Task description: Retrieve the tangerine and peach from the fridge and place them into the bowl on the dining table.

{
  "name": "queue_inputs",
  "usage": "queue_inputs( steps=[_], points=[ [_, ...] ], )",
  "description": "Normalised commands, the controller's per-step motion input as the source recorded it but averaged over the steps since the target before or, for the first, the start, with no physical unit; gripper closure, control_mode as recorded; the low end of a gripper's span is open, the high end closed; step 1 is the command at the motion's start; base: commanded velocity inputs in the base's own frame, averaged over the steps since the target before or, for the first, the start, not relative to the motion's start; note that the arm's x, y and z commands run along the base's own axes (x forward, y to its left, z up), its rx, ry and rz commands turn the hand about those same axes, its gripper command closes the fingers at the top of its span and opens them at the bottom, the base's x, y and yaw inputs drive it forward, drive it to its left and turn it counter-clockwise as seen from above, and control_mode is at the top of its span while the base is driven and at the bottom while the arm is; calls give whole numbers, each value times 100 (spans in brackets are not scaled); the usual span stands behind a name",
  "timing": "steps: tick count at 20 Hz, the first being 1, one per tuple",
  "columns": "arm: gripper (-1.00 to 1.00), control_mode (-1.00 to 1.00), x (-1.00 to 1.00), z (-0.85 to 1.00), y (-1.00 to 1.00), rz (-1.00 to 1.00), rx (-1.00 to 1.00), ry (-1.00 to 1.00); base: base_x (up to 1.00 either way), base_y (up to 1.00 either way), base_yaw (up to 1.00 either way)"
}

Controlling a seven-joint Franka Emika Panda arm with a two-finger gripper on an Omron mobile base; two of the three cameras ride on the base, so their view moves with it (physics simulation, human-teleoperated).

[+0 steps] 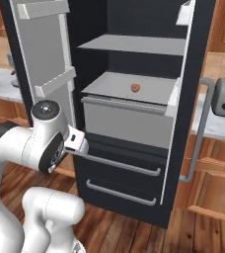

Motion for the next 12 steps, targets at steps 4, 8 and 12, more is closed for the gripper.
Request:
queue_inputs(
  steps=[4, 8, 12],
  points=[
    [-100, 100, 0, 0, 0, 0, 0, 0, 42, -21, 7],
    [-100, 100, 0, 0, 0, 0, 0, 0, 28, -26, 7],
    [-100, 100, 0, 0, 0, 0, 0, 0, 22, -36, 3]
  ],
)
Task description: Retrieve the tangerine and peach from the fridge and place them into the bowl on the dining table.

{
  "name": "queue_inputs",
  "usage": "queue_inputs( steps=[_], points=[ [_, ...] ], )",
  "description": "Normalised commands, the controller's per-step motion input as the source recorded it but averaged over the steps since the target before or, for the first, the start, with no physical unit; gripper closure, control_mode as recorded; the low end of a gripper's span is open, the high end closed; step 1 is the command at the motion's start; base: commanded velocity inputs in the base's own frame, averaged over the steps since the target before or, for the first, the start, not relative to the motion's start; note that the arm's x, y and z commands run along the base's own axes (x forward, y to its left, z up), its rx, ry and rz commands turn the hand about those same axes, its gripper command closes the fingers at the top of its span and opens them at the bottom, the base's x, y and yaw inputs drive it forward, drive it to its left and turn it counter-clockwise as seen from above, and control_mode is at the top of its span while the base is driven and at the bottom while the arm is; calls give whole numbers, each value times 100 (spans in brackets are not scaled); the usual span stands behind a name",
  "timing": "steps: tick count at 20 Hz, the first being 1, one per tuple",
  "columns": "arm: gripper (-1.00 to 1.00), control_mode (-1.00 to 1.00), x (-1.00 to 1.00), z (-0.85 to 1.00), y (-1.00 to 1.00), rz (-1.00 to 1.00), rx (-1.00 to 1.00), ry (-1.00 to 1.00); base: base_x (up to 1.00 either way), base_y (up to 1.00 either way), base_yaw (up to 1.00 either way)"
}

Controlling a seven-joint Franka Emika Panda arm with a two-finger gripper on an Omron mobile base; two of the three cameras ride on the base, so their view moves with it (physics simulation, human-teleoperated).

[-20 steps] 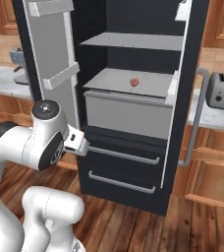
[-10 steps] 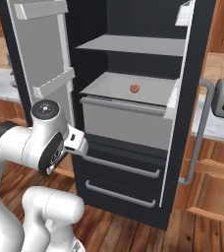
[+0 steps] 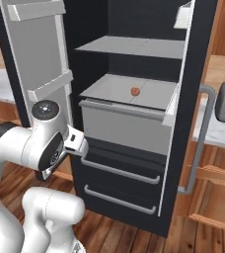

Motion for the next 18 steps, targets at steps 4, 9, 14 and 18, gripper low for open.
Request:
queue_inputs(
  steps=[4, 9, 14, 18],
  points=[
    [-100, 100, 0, 0, 0, 0, 0, 0, 22, -44, 0],
    [-100, 100, 0, 0, 0, 0, 0, 0, 21, -38, -4],
    [-100, 100, 0, 0, 0, 0, 0, 0, 67, 1, -11],
    [-100, 100, 0, 0, 0, 0, 0, 0, 91, 10, -15]
  ],
)
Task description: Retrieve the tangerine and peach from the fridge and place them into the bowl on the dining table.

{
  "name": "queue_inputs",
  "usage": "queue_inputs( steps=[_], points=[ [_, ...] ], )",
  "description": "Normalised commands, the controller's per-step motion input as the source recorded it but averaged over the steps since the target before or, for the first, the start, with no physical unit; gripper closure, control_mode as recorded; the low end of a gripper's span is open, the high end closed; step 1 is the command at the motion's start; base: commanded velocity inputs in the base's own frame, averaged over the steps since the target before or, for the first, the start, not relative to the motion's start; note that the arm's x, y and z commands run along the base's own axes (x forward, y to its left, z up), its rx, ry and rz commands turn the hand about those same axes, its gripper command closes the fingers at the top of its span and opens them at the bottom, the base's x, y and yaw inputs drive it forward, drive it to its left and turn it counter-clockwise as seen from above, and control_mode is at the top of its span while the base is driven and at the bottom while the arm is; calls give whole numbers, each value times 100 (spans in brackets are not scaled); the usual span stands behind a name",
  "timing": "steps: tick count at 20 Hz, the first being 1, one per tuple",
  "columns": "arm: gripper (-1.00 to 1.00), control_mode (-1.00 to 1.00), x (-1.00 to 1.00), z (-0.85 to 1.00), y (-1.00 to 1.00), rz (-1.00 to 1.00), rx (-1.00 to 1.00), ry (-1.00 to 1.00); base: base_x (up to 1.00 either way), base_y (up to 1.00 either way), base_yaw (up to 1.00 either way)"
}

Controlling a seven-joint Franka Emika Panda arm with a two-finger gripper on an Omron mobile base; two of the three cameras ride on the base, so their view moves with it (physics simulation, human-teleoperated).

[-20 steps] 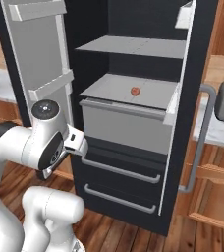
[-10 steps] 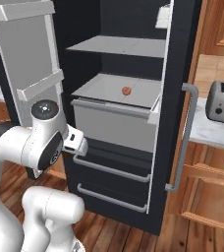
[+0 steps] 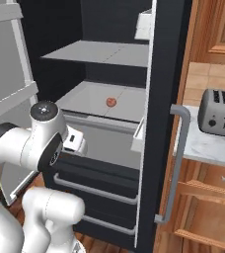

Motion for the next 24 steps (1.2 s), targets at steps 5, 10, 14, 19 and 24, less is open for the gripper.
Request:
queue_inputs(
  steps=[5, 10, 14, 19, 24],
  points=[
    [-100, 100, 0, 0, 0, 0, 0, 0, 87, 1, -16],
    [-100, 100, 0, 0, 0, 0, 0, 0, 62, 18, -11],
    [-100, 100, 0, 0, 0, 0, 0, 0, 3, 9, -1],
    [-100, 100, 0, 0, 0, 0, 0, 0, -2, 6, 0],
    [-100, -100, 3, -11, 21, 0, -3, 0, 0, 9, 0]
  ],
)
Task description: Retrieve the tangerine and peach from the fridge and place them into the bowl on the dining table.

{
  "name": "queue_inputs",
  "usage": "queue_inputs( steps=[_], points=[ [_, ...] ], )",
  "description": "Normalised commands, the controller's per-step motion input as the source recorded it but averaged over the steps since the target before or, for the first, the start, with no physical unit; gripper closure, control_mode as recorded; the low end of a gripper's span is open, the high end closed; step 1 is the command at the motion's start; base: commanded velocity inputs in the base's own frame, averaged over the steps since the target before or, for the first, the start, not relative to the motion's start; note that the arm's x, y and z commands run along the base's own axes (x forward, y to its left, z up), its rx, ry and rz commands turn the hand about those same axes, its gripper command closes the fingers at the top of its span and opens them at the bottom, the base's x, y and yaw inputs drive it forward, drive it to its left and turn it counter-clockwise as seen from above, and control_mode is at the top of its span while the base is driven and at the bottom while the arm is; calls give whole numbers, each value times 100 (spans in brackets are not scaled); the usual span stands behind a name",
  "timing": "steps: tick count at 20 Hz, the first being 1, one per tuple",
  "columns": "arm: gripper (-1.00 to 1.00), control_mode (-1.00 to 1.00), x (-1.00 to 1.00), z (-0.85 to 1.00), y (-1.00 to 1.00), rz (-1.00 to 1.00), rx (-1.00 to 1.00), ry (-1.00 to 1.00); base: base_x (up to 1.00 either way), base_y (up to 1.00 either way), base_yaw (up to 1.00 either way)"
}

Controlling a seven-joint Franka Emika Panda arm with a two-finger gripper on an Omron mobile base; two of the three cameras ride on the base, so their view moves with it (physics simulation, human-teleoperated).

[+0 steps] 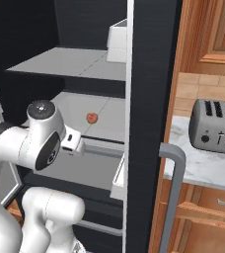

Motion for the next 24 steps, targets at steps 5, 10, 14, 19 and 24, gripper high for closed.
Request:
queue_inputs(
  steps=[5, 10, 14, 19, 24],
  points=[
    [-100, -100, 40, -9, 33, 3, -2, 0, 0, 0, 0],
    [-100, -100, 36, 0, 2, -1, 0, 0, 0, 0, 0],
    [-100, -100, 66, 0, 0, -3, 0, -1, 0, 0, 0],
    [-100, -100, 80, 0, 0, 0, 0, -1, 0, 0, 0],
    [-100, -100, 69, -2, 0, 0, 0, 0, 0, 0, 0]
  ],
)
